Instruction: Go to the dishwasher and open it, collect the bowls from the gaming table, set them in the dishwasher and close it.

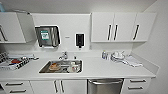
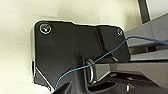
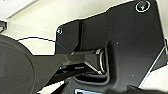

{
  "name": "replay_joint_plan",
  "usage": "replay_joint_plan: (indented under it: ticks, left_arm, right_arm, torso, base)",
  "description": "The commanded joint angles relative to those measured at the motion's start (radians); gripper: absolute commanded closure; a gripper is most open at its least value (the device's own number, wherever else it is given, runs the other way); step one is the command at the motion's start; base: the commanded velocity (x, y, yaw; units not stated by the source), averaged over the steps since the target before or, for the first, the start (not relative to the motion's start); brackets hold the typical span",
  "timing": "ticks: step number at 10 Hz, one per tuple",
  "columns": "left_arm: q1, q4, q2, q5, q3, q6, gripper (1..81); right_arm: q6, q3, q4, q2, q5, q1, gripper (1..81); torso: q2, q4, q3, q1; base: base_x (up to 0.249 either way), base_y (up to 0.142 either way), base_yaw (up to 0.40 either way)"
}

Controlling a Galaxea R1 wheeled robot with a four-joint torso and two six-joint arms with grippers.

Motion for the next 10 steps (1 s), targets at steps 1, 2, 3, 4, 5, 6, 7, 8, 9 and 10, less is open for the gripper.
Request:
replay_joint_plan:
  ticks: [1,2,3,4,5,6,7,8,9,10]
  left_arm:
    - [-0.043,0.013,-0.025,0.051,0.013,0.008,1.0]
    - [-0.043,0.013,-0.027,0.051,0.013,0.008,1.0]
    - [-0.043,0.013,-0.025,0.051,0.013,0.008,1.0]
    - [-0.043,0.013,-0.027,0.051,0.013,0.008,1.0]
    - [-0.043,0.012,-0.028,0.051,0.013,0.008,1.0]
    - [-0.043,0.01,-0.037,0.051,0.014,0.005,1.0]
    - [-0.048,0.005,-0.08,0.05,0.043,-0.006,1.0]
    - [-0.052,0.0,-0.126,0.05,0.072,-0.01,1.0]
    - [-0.055,-0.002,-0.172,0.05,0.103,-0.016,1.0]
    - [-0.058,-0.002,-0.206,0.042,0.125,-0.029,1.0]
  right_arm:
    - [0.001,0.011,-0.005,-0.019,-0.059,0.048,1.0]
    - [0.001,0.012,-0.004,-0.019,-0.057,0.048,1.0]
    - [0.001,0.006,0.001,-0.019,-0.057,0.05,1.0]
    - [0.001,0.0,0.007,-0.019,-0.06,0.057,1.0]
    - [0.002,0.0,0.006,-0.019,-0.062,0.054,1.0]
    - [0.002,0.002,0.006,-0.022,-0.069,0.051,1.0]
    - [0.004,0.018,0.006,-0.033,-0.072,0.047,1.0]
    - [0.004,0.036,0.006,-0.047,-0.08,0.047,1.0]
    - [0.005,0.076,0.006,-0.073,-0.086,0.047,1.0]
    - [0.005,0.141,0.006,-0.111,-0.086,0.051,1.0]
  torso:
    - [0.0,0.0,0.0,0.0]
    - [0.0,0.0,0.0,0.001]
    - [0.0,0.0,0.0,0.001]
    - [0.0,0.0,0.0,0.0]
    - [0.001,0.0,0.0,0.001]
    - [0.001,0.0,0.0,0.001]
    - [0.0,0.0,0.0,0.001]
    - [0.0,0.0,0.0,0.0]
    - [0.0,0.0,0.0,0.0]
    - [0.0,0.0,0.0,0.0]
  base:
    - [0.109,0.0,0.0]
    - [0.1,0.0,0.0]
    - [0.08,0.0,0.0]
    - [0.0,0.0,0.0]
    - [0.0,0.0,0.0]
    - [0.0,0.0,0.0]
    - [0.0,0.0,0.0]
    - [0.0,0.0,0.0]
    - [0.0,0.0,0.0]
    - [0.0,0.0,0.0]
